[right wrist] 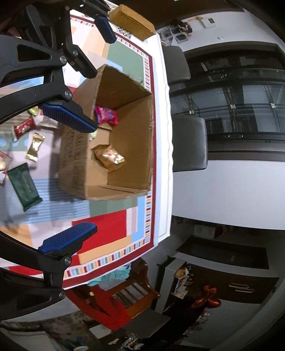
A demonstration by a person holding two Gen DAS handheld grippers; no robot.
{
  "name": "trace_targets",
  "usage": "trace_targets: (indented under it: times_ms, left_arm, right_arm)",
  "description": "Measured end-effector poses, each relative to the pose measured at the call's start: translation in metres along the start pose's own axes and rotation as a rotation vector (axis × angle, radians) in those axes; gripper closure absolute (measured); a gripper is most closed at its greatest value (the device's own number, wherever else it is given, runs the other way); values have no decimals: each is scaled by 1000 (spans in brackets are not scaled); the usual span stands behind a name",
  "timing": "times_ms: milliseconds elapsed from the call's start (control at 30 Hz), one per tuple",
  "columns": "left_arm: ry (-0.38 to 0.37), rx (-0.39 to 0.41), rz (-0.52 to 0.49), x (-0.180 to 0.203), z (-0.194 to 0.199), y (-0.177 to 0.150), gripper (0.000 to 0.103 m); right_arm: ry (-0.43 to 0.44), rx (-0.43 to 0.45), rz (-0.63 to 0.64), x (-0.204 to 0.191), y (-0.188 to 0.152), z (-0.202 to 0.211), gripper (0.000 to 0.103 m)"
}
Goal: Organize snacks
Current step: 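Move both tools back from the box toward the remaining snacks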
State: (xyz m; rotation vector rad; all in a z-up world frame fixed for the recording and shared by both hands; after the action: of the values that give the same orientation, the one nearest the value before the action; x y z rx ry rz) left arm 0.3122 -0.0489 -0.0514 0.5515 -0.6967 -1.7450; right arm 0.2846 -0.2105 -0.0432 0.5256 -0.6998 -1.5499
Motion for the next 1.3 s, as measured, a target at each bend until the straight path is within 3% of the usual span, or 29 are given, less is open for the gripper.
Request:
trace_targets:
  times_ms: [1300]
  left_arm:
    - [-53, -93, -100, 23, -5, -92, 19]
  right_arm:
    - [-37, -133, -58, -1, -99, 6, 19]
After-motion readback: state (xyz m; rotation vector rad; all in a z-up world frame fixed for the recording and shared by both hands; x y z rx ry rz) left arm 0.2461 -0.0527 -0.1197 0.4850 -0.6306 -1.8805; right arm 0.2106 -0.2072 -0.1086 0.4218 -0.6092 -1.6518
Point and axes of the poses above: each gripper's, at about its wrist camera, not at the fingertips, and z roughly against the way its jaws point, x to its right, y to its top, the point moved 8 cm from there along -z, roughly the way its jaws point, and after that the axes turned 3 degrees about -y, right-handed, at the moved point
